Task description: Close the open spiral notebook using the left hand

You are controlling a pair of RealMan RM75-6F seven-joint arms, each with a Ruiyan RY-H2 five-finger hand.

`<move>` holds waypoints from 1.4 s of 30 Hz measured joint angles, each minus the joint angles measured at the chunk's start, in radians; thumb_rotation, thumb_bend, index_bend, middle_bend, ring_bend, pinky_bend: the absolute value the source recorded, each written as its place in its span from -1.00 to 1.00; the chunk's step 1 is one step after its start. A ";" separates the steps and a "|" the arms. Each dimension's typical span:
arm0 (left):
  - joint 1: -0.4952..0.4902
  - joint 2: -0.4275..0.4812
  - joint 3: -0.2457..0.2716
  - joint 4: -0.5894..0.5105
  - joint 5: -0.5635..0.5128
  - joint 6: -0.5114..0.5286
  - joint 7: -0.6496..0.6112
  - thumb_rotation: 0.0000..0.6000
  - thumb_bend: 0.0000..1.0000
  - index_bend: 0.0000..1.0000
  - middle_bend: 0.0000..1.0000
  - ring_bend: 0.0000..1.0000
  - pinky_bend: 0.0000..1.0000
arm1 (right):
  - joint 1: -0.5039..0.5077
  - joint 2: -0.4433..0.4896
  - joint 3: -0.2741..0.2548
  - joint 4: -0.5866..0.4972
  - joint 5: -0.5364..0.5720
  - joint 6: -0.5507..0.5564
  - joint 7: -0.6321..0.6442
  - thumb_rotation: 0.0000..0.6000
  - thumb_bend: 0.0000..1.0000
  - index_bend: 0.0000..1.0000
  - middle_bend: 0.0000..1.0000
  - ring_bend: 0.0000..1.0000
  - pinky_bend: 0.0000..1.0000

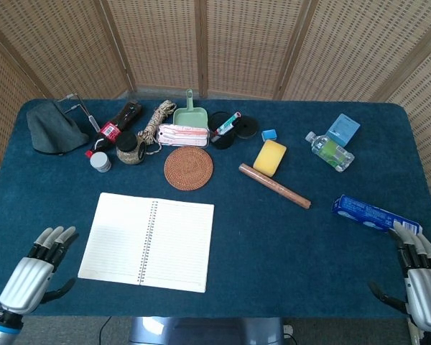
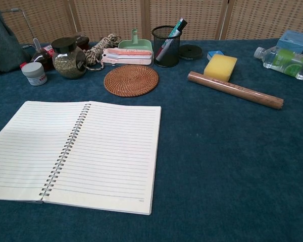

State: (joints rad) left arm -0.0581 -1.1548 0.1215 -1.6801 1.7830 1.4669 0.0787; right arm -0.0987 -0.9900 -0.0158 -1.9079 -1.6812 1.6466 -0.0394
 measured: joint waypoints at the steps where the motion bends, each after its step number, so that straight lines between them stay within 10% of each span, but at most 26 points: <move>1: -0.008 -0.001 0.002 0.000 0.001 -0.016 0.001 1.00 -0.54 -0.90 -1.00 -1.00 -0.98 | 0.000 0.002 0.000 0.001 0.004 0.000 0.004 1.00 -0.61 -1.00 -1.00 -1.00 -1.00; 14: -0.178 0.035 -0.020 -0.132 -0.049 -0.311 0.104 1.00 -0.88 -0.92 -1.00 -1.00 -1.00 | -0.004 0.011 -0.002 0.004 0.003 0.005 0.018 1.00 -0.61 -1.00 -1.00 -1.00 -1.00; 27: -0.351 0.068 -0.081 -0.278 -0.318 -0.609 0.343 1.00 -0.93 -0.91 -1.00 -1.00 -1.00 | -0.004 0.007 0.001 0.003 0.010 0.004 0.011 1.00 -0.61 -1.00 -1.00 -1.00 -1.00; 42: -0.497 -0.049 -0.076 -0.343 -0.621 -0.648 0.716 1.00 -0.93 -0.89 -0.96 -1.00 -1.00 | -0.001 0.001 0.001 0.000 0.011 -0.003 -0.005 1.00 -0.61 -1.00 -1.00 -1.00 -1.00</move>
State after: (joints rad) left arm -0.5552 -1.2042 0.0455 -2.0232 1.1623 0.8192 0.7943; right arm -0.0992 -0.9892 -0.0144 -1.9084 -1.6704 1.6435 -0.0443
